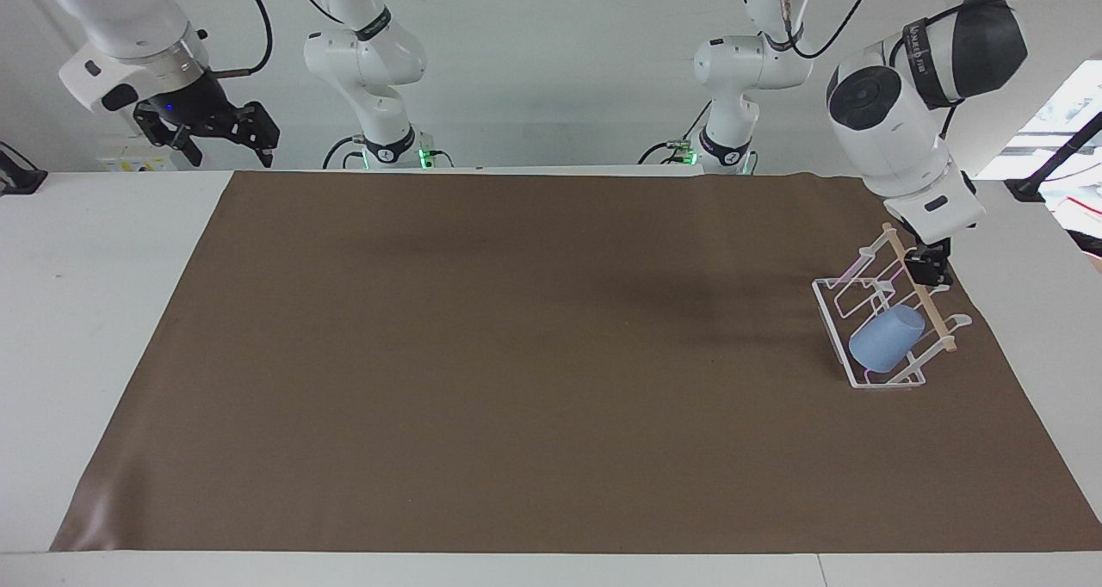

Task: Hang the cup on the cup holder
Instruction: 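Release the cup and withdraw the left gripper from the rack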

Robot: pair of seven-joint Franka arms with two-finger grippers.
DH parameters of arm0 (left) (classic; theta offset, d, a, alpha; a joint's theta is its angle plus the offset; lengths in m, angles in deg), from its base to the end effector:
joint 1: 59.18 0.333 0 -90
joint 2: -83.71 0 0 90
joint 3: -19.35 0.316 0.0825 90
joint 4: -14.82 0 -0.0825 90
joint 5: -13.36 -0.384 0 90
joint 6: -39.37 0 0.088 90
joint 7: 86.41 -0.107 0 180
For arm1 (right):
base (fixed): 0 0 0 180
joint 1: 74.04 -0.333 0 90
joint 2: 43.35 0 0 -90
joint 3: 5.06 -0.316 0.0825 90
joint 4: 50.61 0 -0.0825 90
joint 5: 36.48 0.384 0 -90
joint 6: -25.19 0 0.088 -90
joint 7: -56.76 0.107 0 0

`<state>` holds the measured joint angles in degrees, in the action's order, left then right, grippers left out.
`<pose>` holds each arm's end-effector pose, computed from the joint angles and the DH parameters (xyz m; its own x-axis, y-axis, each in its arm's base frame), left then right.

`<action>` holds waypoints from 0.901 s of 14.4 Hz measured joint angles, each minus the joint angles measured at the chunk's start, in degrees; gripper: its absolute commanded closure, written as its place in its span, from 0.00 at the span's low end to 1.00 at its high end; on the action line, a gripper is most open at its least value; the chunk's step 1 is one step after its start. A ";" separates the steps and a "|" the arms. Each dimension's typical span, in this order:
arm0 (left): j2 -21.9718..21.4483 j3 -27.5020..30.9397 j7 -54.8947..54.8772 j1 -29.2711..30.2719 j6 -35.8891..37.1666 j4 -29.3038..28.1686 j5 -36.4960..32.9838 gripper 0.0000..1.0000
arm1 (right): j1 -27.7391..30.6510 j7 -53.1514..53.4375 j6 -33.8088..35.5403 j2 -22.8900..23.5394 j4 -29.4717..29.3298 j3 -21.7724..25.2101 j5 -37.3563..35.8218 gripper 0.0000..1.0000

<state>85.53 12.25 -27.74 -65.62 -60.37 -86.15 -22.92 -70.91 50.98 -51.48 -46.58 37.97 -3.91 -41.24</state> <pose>0.5681 -0.0808 0.5472 0.7592 0.4737 0.4463 0.6387 -0.6744 -0.3706 0.5092 -0.0488 0.6479 0.9875 0.0079 -0.1576 0.0185 -0.9976 0.0660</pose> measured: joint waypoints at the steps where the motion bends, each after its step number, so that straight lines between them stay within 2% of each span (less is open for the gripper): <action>1: -0.52 -0.05 -5.18 -0.01 0.57 -0.03 5.15 0.00 | 0.00 0.00 0.00 0.00 0.00 0.00 0.00 0.01; 7: -3.30 0.32 -38.12 2.54 7.87 0.05 25.13 0.00 | 0.00 0.00 0.00 0.00 0.00 0.00 0.00 0.01; 11: -5.52 0.39 -57.09 3.84 11.14 0.84 33.09 0.00 | 0.00 0.00 0.00 0.00 0.00 0.00 0.00 0.01; 13: -5.44 0.46 -64.50 6.04 12.10 3.27 36.30 0.00 | 0.00 0.00 0.00 0.00 0.00 0.00 0.00 0.01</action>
<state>80.08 12.70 -92.24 -59.57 -48.26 -82.89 13.38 -70.91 50.98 -51.48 -46.59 37.97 -3.91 -41.23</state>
